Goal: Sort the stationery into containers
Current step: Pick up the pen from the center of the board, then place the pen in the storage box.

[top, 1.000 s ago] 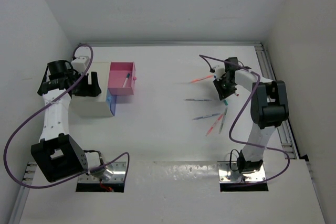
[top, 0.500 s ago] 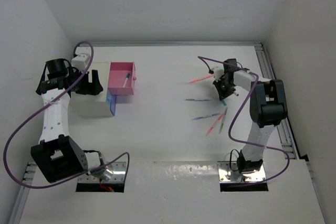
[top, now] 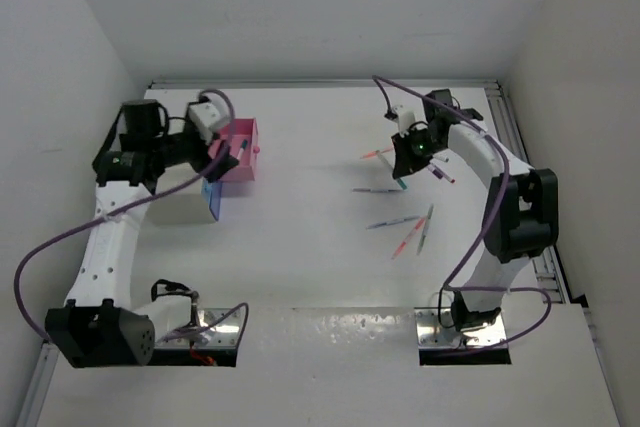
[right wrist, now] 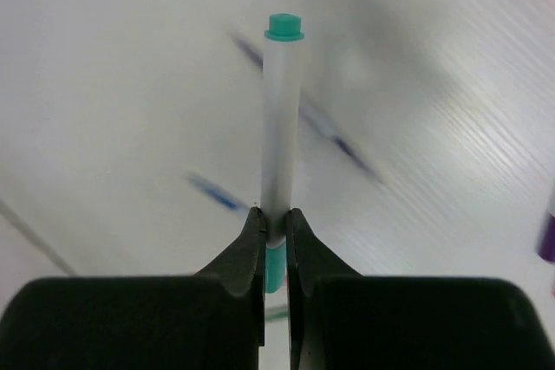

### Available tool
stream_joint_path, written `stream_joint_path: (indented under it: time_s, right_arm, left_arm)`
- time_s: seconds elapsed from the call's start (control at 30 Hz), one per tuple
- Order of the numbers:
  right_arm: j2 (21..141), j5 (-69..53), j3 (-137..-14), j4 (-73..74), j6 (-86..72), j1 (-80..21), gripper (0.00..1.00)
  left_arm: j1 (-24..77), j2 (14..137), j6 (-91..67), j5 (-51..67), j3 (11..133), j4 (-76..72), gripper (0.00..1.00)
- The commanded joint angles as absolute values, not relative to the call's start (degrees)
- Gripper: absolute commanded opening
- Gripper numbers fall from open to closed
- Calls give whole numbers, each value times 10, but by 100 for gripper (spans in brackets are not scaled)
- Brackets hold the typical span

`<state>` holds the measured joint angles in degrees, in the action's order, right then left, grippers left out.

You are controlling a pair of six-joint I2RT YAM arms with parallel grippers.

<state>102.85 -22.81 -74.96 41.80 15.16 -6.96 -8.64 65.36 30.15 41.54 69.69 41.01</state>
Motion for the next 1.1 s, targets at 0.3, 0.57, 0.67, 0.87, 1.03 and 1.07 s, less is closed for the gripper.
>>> stream_joint_path:
  time_s: [0.3, 0.57, 0.67, 0.87, 1.03, 1.07]
  right_arm:
    - [1001, -553, -802, 535, 42, -232, 0]
    - [1014, -599, -803, 539, 15, -264, 0]
    - [1020, -607, -806, 539, 8, -272, 0]
    - [1022, -623, -809, 542, 4, -287, 0]
    - [1021, -646, -818, 535, -21, -293, 0]
    - [1020, -647, -820, 534, -23, -294, 0]
  left_arm:
    - [319, 661, 535, 298, 674, 401, 73]
    - [448, 689, 586, 222, 659, 409, 67]
    - [478, 701, 592, 211, 661, 400, 67]
    - [509, 716, 598, 163, 650, 373, 66]
    - [522, 722, 595, 161, 632, 366, 59]
    - [523, 722, 595, 159, 632, 366, 57]
